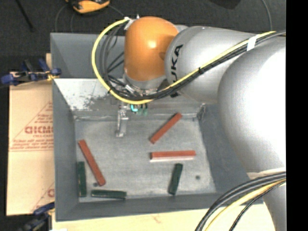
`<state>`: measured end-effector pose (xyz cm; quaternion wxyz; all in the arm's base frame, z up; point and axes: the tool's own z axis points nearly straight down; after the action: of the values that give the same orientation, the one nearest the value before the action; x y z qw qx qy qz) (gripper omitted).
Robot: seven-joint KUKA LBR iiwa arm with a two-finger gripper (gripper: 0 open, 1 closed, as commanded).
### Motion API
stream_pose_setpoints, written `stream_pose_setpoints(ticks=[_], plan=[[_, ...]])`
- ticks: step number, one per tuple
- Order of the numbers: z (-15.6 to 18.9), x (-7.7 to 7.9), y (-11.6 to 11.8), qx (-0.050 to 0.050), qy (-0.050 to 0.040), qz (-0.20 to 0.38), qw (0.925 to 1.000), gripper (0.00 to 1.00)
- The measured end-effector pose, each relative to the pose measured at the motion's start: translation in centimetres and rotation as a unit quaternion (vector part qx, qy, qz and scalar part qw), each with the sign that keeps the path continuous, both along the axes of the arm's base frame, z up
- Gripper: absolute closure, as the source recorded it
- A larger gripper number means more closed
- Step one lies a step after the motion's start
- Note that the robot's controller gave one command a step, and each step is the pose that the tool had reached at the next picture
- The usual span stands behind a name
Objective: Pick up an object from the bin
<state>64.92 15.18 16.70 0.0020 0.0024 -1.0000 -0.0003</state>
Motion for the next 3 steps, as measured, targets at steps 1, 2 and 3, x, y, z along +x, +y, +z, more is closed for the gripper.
stream_pose_setpoints(ticks=[1,2,3], plan=[[0.5,0.2,0.0,0.001,-0.0041,-0.001,1.0000,0.00],[-5.2,-1.5,-3.5,0.000,-0.0063,0.032,0.9995,0.00],[-6.0,-4.0,-7.8,0.000,-0.0007,-0.026,0.9997,0.00]])
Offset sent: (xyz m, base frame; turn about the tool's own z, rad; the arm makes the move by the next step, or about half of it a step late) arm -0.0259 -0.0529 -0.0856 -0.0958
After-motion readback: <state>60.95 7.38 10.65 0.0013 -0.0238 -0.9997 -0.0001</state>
